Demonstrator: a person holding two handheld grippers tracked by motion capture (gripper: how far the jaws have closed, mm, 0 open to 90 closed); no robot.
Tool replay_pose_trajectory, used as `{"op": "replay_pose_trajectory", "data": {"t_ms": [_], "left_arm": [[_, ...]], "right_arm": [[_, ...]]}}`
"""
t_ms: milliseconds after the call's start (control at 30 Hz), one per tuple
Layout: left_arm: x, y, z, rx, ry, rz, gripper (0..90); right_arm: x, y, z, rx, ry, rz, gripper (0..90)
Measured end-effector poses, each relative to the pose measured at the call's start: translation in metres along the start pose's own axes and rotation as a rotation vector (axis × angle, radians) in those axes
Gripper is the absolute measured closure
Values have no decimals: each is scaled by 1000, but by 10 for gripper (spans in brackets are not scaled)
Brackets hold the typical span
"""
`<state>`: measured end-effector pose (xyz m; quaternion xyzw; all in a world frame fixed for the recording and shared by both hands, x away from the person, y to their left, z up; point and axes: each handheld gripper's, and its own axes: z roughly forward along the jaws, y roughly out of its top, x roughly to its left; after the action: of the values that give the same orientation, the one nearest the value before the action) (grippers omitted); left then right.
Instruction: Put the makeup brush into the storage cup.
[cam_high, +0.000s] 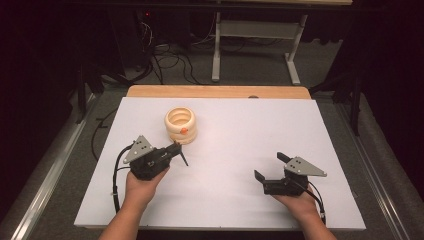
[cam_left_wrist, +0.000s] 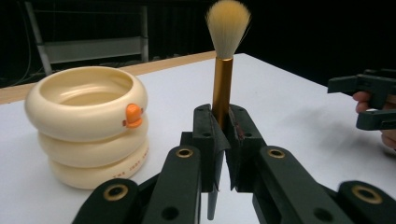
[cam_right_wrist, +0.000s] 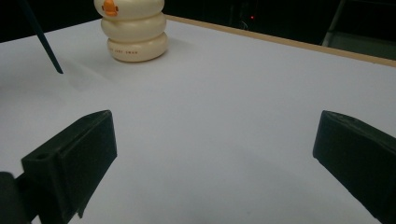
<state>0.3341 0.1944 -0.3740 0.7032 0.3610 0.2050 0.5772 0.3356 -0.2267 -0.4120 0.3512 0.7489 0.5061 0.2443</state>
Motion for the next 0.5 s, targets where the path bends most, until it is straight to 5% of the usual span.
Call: {"op": "replay_pose_trajectory", "data": {"t_ms": [500], "left_arm": [[15,-2,-11,-2,57,-23,832]], "right_arm": [[-14,-7,-12,-2,-27,13,10]]}}
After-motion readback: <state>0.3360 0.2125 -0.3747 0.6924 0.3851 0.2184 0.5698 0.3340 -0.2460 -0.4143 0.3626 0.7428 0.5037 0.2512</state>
